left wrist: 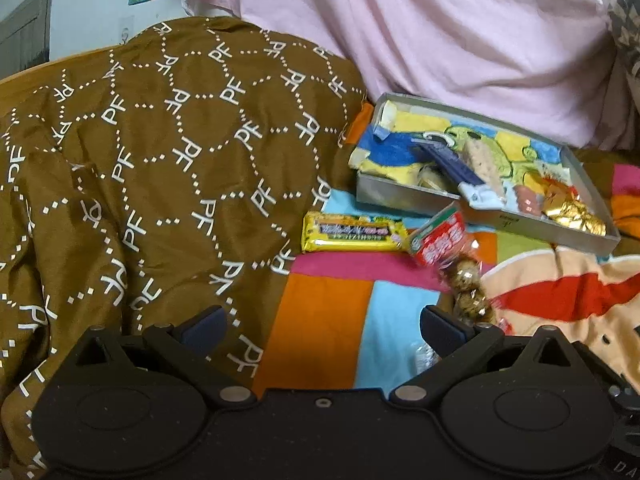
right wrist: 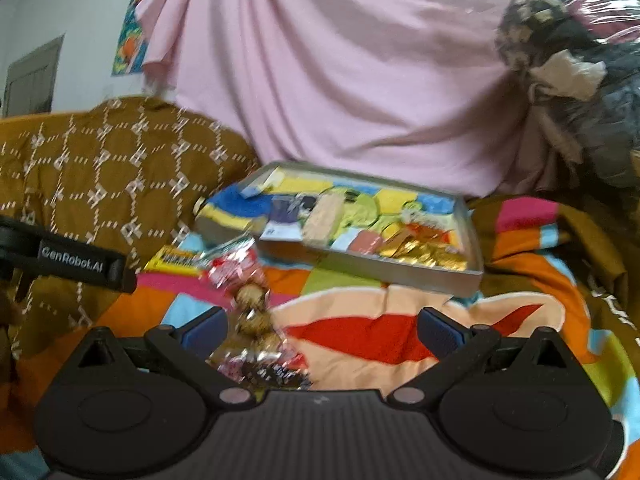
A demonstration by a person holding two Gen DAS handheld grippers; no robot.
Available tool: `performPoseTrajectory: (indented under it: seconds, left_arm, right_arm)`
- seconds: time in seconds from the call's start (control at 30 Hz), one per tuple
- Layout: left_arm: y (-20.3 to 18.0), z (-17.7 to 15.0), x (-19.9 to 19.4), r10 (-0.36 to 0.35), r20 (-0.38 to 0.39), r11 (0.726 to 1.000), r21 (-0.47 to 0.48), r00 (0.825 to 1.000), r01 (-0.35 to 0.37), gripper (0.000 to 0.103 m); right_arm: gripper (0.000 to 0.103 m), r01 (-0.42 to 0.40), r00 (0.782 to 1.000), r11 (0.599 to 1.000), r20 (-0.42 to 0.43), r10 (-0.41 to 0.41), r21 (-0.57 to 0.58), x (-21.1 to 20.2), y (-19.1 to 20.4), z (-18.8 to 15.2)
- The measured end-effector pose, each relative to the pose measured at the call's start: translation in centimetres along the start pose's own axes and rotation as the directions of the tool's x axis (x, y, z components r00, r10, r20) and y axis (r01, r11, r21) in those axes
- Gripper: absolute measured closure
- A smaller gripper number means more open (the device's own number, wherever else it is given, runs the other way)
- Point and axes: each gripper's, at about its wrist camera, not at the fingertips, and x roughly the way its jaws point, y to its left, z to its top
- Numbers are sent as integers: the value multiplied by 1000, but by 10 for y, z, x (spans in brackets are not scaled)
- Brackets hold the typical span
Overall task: Organize snacks
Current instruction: 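Move both tools back over the quail egg pack and small candy packs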
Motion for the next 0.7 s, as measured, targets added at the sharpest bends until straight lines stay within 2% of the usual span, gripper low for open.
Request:
performPoseTrajectory:
  seconds: [0.17, 0.43, 0.7]
  left_arm:
    - [1, -9, 8, 8, -26, 999, 33, 1000, -7, 1]
    - [-4, -9, 20, -19, -49, 980, 199, 999, 28, 1]
    - [-4, -13, 35, -49, -82, 969, 237, 995, 67, 1]
  right_arm:
    - [0, -48, 997, 999, -65, 46, -26, 6, 12, -6]
    - [0, -93, 982, 992, -172, 77, -85, 20, 24, -16]
    - [0, -129, 962, 976, -260, 81, -173, 32, 34, -25]
